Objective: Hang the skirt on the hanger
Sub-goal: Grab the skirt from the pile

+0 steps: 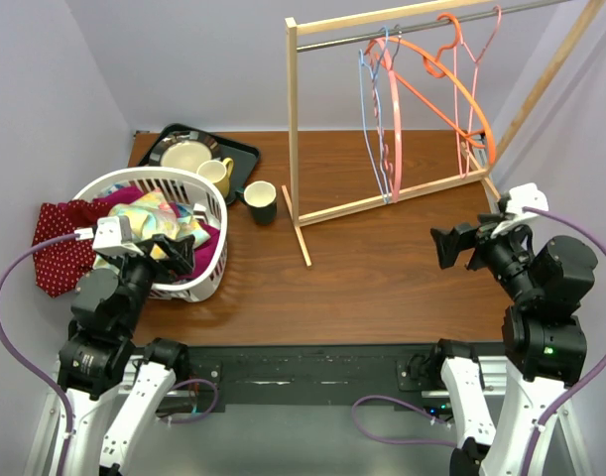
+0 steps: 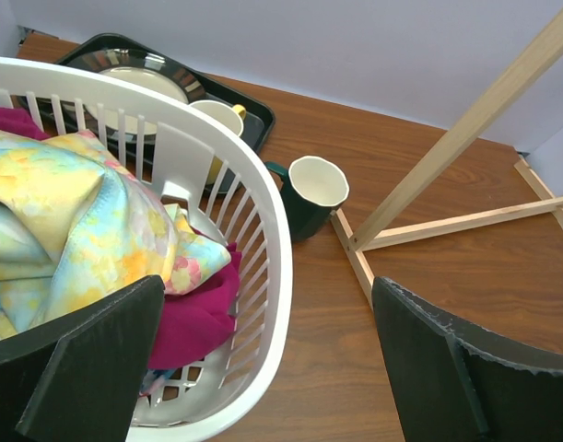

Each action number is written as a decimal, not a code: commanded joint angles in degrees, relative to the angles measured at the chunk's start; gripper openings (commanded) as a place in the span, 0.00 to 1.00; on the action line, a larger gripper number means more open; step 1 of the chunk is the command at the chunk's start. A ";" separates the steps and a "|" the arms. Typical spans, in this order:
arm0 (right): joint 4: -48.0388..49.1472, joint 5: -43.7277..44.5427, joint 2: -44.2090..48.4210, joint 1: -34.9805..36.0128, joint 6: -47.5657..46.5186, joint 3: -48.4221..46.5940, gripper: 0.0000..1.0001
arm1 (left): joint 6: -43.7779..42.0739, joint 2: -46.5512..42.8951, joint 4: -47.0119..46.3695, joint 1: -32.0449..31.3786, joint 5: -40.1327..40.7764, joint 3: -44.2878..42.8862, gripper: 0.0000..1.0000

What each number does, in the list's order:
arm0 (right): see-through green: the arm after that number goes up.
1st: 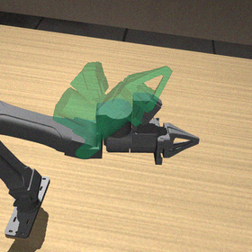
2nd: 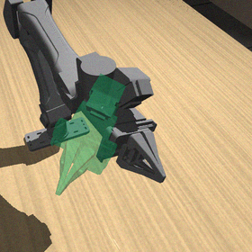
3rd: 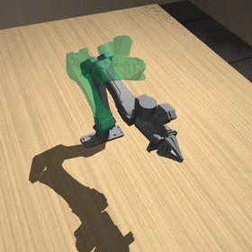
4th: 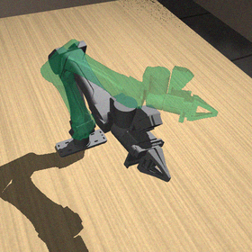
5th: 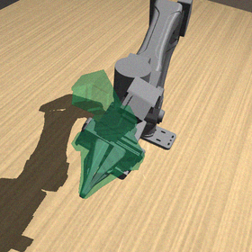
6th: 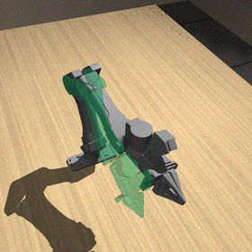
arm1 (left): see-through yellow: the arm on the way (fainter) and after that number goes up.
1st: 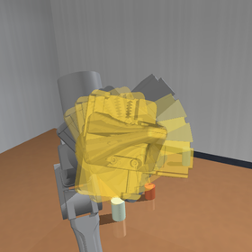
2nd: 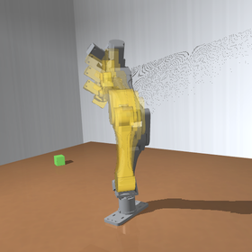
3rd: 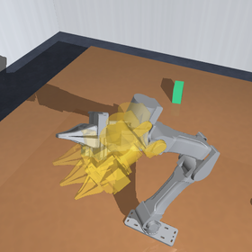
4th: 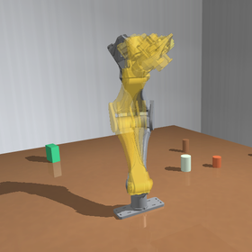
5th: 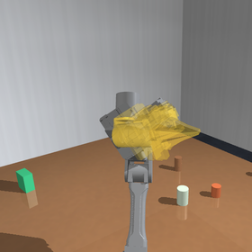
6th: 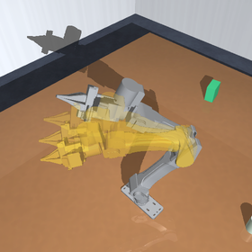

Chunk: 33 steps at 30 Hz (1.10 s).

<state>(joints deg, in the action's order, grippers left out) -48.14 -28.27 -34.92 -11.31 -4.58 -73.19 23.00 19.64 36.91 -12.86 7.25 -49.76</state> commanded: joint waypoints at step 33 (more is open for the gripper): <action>2.00 -27.19 4.15 -0.11 -16.16 18.35 0.99 | 1.08 30.64 -4.12 5.48 25.19 -5.26 0.23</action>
<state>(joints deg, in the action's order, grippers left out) -47.86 -53.74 -31.33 -11.31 -19.64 -54.19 25.61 51.22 34.83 -7.88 30.39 -51.77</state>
